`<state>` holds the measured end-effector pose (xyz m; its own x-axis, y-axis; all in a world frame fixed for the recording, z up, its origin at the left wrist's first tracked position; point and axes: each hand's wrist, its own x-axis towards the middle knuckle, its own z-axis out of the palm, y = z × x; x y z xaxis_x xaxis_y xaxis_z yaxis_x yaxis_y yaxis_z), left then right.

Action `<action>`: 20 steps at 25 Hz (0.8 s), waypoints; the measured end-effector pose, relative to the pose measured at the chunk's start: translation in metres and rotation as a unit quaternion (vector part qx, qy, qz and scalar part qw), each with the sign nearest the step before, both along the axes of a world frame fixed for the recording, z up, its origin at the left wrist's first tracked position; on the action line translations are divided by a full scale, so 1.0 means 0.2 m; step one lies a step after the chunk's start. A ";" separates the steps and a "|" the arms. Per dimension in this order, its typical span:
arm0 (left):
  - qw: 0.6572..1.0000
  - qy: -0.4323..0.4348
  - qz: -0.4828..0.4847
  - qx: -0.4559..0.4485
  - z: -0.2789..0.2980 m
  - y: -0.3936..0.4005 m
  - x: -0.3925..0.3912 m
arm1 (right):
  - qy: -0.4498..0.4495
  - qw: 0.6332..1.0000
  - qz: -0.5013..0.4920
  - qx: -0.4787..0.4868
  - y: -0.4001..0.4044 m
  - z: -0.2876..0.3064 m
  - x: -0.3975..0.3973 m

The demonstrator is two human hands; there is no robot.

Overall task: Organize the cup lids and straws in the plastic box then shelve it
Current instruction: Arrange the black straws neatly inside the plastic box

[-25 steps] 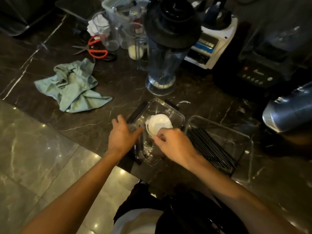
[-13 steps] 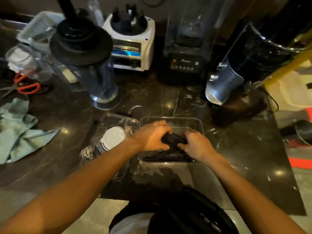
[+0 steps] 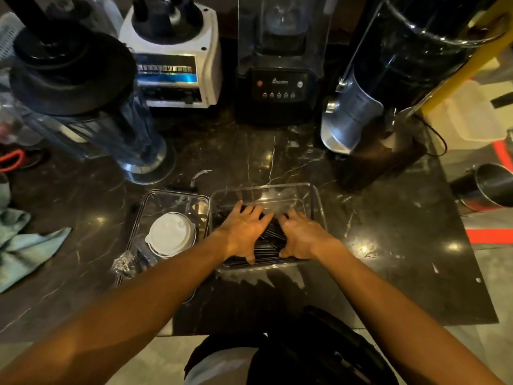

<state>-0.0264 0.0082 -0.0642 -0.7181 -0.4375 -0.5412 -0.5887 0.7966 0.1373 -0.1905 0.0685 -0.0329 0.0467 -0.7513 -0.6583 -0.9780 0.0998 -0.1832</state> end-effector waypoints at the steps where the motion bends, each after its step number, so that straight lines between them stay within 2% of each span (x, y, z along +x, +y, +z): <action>1: 1.000 0.001 -0.001 -0.011 0.01 0.00 0.00 | -0.017 1.000 -0.005 -0.005 0.00 0.02 0.00; 3: 1.000 0.015 -0.001 -0.021 0.01 0.00 0.01 | -0.035 0.999 -0.020 -0.027 -0.01 0.09 0.00; 6: 0.998 0.056 0.030 0.021 0.00 -0.01 0.05 | 0.023 0.991 -0.085 -0.097 0.02 0.20 -0.01; 10: 0.991 0.084 0.060 0.082 0.01 -0.01 0.08 | 0.066 0.988 -0.129 -0.046 0.05 0.25 0.00; 13: 0.991 0.074 0.051 0.097 0.04 -0.01 0.09 | 0.043 0.988 -0.138 -0.051 0.02 0.20 0.03; 16: 0.990 0.060 0.057 0.114 0.07 -0.01 0.10 | 0.010 0.985 -0.140 -0.097 0.01 0.16 0.03; 20: 0.987 0.055 0.070 0.131 0.07 0.00 0.11 | -0.066 0.994 -0.067 -0.063 0.02 0.13 0.01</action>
